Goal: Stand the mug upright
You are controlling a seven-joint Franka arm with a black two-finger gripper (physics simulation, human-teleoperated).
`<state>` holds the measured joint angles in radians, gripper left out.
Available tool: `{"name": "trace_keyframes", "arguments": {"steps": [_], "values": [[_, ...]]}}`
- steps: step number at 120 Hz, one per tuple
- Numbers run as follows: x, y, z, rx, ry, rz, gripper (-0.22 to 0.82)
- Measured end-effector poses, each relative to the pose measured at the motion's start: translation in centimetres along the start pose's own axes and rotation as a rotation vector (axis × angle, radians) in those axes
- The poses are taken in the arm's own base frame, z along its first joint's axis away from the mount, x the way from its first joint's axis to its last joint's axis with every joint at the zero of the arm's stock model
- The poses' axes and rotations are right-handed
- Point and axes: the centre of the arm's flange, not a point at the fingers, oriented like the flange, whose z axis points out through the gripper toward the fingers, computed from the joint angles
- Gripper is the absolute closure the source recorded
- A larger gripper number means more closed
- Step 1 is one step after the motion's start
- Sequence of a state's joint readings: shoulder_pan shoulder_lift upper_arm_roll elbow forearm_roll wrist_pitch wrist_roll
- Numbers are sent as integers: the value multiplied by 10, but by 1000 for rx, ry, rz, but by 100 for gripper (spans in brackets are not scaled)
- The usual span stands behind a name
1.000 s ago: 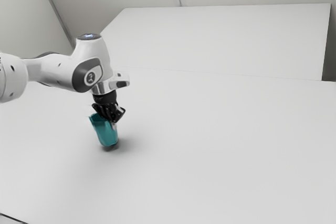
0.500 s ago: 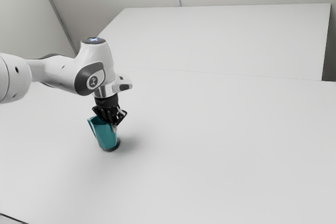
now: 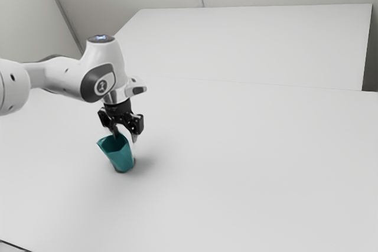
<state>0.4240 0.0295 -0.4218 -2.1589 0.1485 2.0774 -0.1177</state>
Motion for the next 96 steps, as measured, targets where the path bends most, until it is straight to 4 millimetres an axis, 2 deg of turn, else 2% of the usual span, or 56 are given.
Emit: {"name": "trace_keyframes", "arguments": {"steps": [16,28,42,73,82,96], "values": [[1,-2,-25,-16,40,-36,20],[13,-3,-64,-70,78,-76,13],[33,-6,-119,-110,132,-82,7],[37,-39,-199,-111,232,-12,2],[37,-50,-216,-105,252,6,2],[35,-62,-225,-99,254,35,1]]}}
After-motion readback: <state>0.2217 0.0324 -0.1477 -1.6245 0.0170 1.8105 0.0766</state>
